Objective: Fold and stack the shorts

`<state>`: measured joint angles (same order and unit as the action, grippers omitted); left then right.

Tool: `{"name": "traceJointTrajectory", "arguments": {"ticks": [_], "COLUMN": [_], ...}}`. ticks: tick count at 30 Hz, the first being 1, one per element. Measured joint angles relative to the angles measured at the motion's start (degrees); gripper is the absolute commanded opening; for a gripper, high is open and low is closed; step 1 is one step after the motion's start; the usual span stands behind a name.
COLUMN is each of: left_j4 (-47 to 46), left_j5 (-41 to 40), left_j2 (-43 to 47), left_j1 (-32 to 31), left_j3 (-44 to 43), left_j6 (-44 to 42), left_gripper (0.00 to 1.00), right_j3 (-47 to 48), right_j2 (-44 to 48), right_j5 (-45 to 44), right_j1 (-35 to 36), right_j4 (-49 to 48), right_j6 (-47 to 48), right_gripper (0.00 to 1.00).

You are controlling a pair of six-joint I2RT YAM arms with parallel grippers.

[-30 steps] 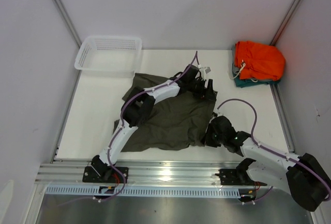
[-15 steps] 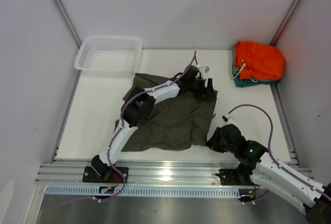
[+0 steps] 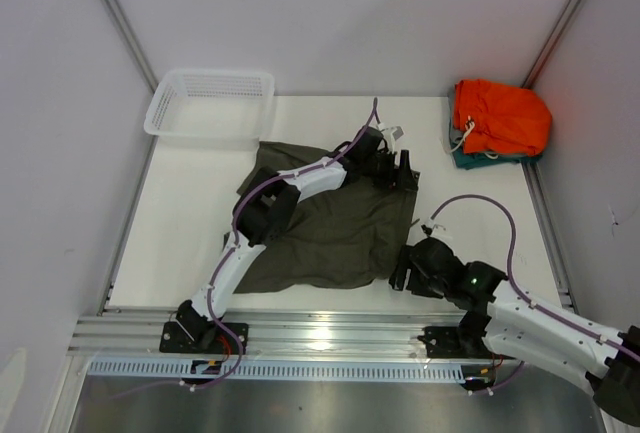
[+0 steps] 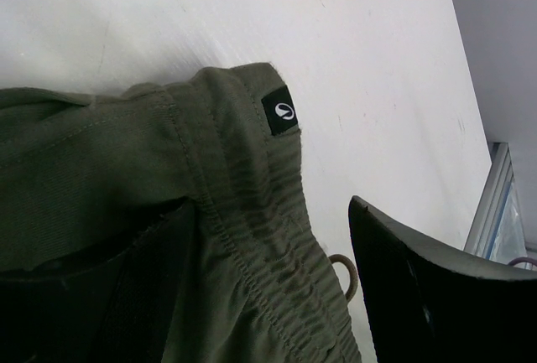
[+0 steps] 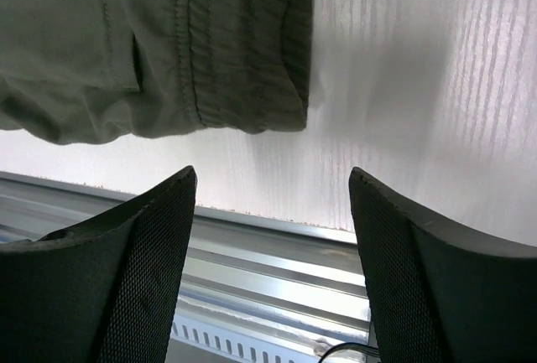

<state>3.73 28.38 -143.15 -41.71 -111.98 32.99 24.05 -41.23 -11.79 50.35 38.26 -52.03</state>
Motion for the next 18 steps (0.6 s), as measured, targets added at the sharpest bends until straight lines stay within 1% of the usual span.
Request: {"name": "traceJointTrajectory", "arguments": {"ticks": [3,4,7,11,14,15,18], "left_j4": [-0.5,-0.5,-0.6,-1.0,-1.3,-1.4,-1.6], "left_j5": [-0.2,-0.3,-0.4,-0.7,-1.1,-1.2,-1.2], "left_j2": [0.3,0.3,0.3,0.7,1.1,1.2,1.2], "left_j1": [0.0,0.0,0.0,0.0,0.0,0.0,0.0], "left_j3": [0.5,0.6,0.7,1.3,2.1,2.1,2.3], "left_j6": [0.0,0.0,0.0,-0.3,-0.5,-0.5,-0.5], "left_gripper": [0.79,0.79,0.79,0.79,0.79,0.79,0.79], "right_j3": [1.0,1.5,3.9,8.6,13.6,14.6,15.3], "right_j2": [-2.9,-4.0,-8.1,-16.0,-23.4,-25.1,-26.8], "right_j5": [-0.7,-1.5,-5.2,-9.7,-13.5,-14.4,-15.7], "right_j1": [1.0,2.1,6.6,10.2,10.8,10.9,10.9], "right_j4": [-1.3,-1.4,-1.9,-3.0,-2.8,-3.0,-3.3], "right_j6": [0.2,0.5,3.0,7.8,10.2,10.7,11.9], "right_gripper": [0.76,0.79,0.82,0.82,0.73,0.67,0.58]}}
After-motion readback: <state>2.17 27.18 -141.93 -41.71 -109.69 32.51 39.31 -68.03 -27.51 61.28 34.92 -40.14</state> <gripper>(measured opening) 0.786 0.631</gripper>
